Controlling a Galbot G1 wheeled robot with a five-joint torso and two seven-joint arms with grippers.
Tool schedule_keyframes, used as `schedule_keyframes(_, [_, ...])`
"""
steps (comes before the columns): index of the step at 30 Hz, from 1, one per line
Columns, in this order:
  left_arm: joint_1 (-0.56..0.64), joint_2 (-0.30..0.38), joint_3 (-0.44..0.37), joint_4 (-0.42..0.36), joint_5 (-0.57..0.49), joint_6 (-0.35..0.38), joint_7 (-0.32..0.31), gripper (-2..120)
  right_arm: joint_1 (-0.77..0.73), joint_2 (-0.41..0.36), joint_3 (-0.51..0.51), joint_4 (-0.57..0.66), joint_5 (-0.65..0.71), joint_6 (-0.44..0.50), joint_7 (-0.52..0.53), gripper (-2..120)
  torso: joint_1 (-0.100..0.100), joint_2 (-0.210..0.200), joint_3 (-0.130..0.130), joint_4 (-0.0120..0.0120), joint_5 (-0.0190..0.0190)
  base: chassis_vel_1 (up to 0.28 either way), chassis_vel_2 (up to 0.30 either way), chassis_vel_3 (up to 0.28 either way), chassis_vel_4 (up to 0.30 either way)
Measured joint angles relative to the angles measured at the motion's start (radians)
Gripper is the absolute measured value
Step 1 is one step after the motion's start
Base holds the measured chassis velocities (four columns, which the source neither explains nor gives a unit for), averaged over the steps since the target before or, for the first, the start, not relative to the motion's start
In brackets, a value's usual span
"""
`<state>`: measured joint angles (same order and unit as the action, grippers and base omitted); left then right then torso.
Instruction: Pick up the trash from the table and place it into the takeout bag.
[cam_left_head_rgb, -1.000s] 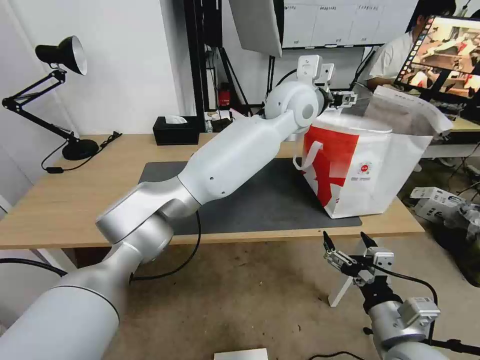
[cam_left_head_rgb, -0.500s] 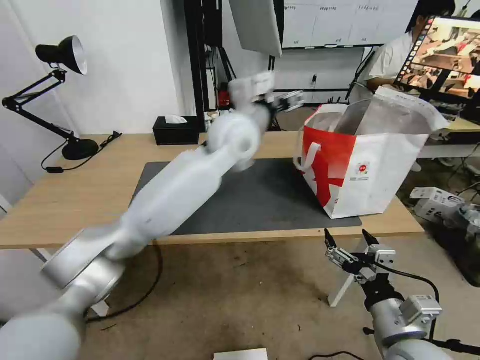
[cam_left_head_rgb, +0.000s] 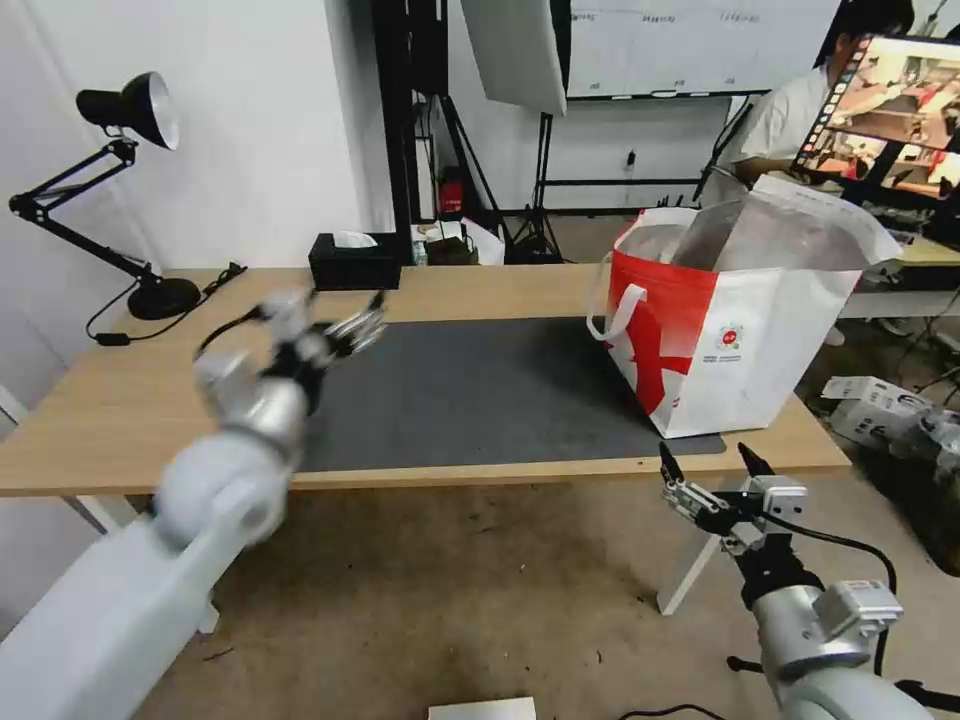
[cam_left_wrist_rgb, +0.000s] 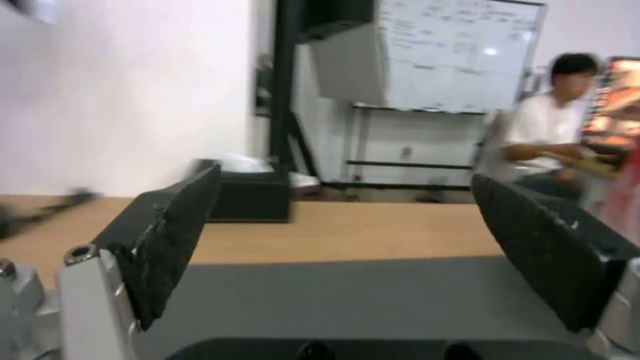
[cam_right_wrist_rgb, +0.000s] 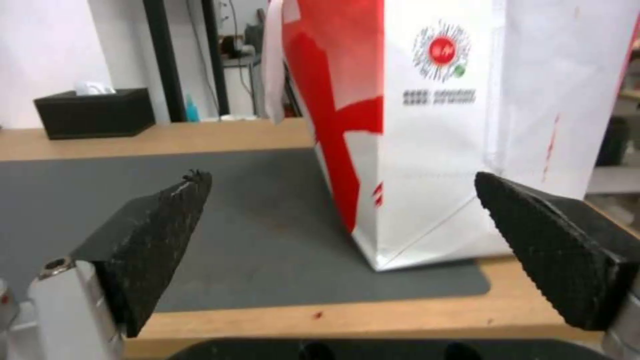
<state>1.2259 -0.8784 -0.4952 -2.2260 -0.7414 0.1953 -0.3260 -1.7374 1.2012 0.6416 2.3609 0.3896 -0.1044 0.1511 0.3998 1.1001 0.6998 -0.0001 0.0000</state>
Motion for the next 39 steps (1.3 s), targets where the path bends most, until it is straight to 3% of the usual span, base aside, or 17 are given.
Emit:
schedule_keyframes(1, [0.083,-0.032,-0.057,-0.022,0.038,-0.007,0.035,100,0.000,0.000,0.005,0.002,-0.010,0.000,-0.002,100,0.000,0.000,0.000,0.0001,-0.0001,0.000,0.000,0.000,0.000])
schedule_keyframes(2, [0.083,-0.032,-0.057,-0.022,0.038,-0.007,0.035,100,0.000,0.000,0.005,0.002,-0.010,0.000,-0.002,100,0.000,0.000,0.000,0.0001,-0.0001,0.000,0.000,0.000,0.000])
schedule_keyframes(4, [0.330,-0.178,-0.207,-0.097,0.149,-0.039,0.152,100,-0.005,0.004,0.023,0.015,-0.029,0.001,-0.004,100,0.000,0.000,0.000,0.0003,0.0000,0.000,0.000,0.000,0.000])
schedule_keyframes(5, [0.330,-0.178,-0.207,-0.097,0.149,-0.039,0.152,100,-0.005,0.004,0.023,0.015,-0.029,0.001,-0.004,100,0.000,0.000,0.000,0.0003,0.0000,0.000,0.000,0.000,0.000])
schedule_keyframes(7, [0.491,-0.296,-0.283,-0.147,0.227,-0.073,0.235,100,-0.011,0.009,0.042,0.022,-0.064,0.003,-0.004,100,0.000,0.000,0.000,0.0003,0.0001,0.000,0.000,0.000,0.000])
schedule_keyframes(8, [0.491,-0.296,-0.283,-0.147,0.227,-0.073,0.235,100,-0.011,0.009,0.042,0.022,-0.064,0.003,-0.004,100,0.000,0.000,0.000,0.0003,0.0001,0.000,0.000,0.000,0.000])
schedule_keyframes(11, [0.624,-0.456,-0.288,-0.197,0.320,-0.125,0.265,100,-0.020,0.020,0.061,0.034,-0.111,0.007,-0.004,100,0.000,0.000,0.000,0.0004,0.0004,0.000,0.000,0.000,0.000])
schedule_keyframes(12, [0.624,-0.456,-0.288,-0.197,0.320,-0.125,0.265,100,-0.020,0.020,0.061,0.034,-0.111,0.007,-0.004,100,0.000,0.000,0.000,0.0004,0.0004,0.000,0.000,0.000,0.000])
schedule_keyframes(14, [0.652,-0.523,-0.242,-0.222,0.376,-0.143,0.264,100,-0.035,0.032,0.063,0.051,-0.132,0.010,-0.013,100,0.000,0.000,0.000,0.0001,0.0003,0.000,0.000,0.000,0.000])
schedule_keyframes(21, [0.654,-0.557,-0.162,-0.257,0.428,-0.151,0.229,100,-0.053,0.055,0.063,0.067,-0.154,0.030,-0.026,100,0.000,0.000,0.000,-0.0001,0.0002,0.000,0.000,0.000,0.000])
schedule_keyframes(39, [0.640,-0.551,-0.154,-0.253,0.420,-0.145,0.222,100,-0.053,0.056,0.063,0.067,-0.153,0.032,-0.026,100,0.000,0.000,0.000,0.0001,0.0000,0.000,0.000,0.000,0.000])
